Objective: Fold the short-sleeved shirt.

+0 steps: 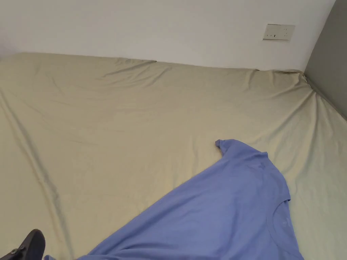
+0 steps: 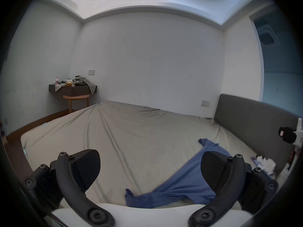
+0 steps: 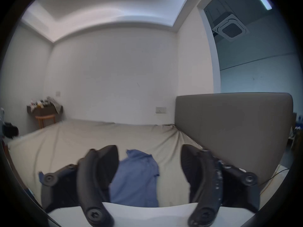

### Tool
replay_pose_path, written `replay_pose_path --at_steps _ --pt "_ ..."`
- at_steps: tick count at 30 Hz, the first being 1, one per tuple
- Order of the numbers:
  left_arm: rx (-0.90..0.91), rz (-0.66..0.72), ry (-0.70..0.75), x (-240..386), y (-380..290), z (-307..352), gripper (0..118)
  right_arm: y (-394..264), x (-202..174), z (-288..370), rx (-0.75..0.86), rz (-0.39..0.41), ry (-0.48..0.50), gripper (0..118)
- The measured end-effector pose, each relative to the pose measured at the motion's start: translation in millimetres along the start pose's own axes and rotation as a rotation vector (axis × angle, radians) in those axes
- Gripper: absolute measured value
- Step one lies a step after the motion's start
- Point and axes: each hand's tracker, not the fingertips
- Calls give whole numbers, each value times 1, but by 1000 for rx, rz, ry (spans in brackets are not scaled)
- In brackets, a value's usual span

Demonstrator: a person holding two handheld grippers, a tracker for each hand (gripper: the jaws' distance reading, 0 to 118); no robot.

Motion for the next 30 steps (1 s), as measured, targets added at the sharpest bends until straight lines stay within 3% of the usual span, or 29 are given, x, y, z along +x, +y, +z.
replay_pose_path --at_steps 1,2,3,4,5,7,13,14,17,18,20,26,28,30 --pt "-10 9 -13 1 -1 5 115 0 -2 3 -9 -4 5 66" --pt "-3 17 -11 4 -5 12 102 -1 -5 5 -26 -8 17 48" --pt "2 20 -9 6 -9 17 68 -3 -7 6 -44 -6 21 23" --pt "0 25 -1 8 -12 21 35 -7 -8 7 -58 -3 26 12" --pt "-7 24 27 9 -16 23 11 -11 -9 8 -75 -2 27 9" --pt "-35 23 51 4 -24 26 0 -18 -7 11 -129 -27 56 4" --pt "-244 149 122 -20 -20 -5 0 -28 -6 9 -191 -26 50 2" --pt "-302 206 134 -27 -17 -19 10 -28 -5 9 -197 -28 52 2" --pt "-422 380 98 -48 -18 -65 112 -31 -1 5 -200 -51 60 2" --pt "-533 417 120 -50 -20 -84 117 -32 -1 3 -202 -59 59 2" --pt "-645 479 147 -53 -35 -111 107 -37 1 2 -211 -69 59 2" --pt "-921 442 276 -66 -112 -180 103 -48 0 -4 -283 -56 64 2" --pt "-941 507 279 -68 -126 -191 84 -53 -3 -10 -320 -47 62 2" --pt "-916 519 299 -70 -134 -198 74 -58 -4 -21 -352 -44 70 2"
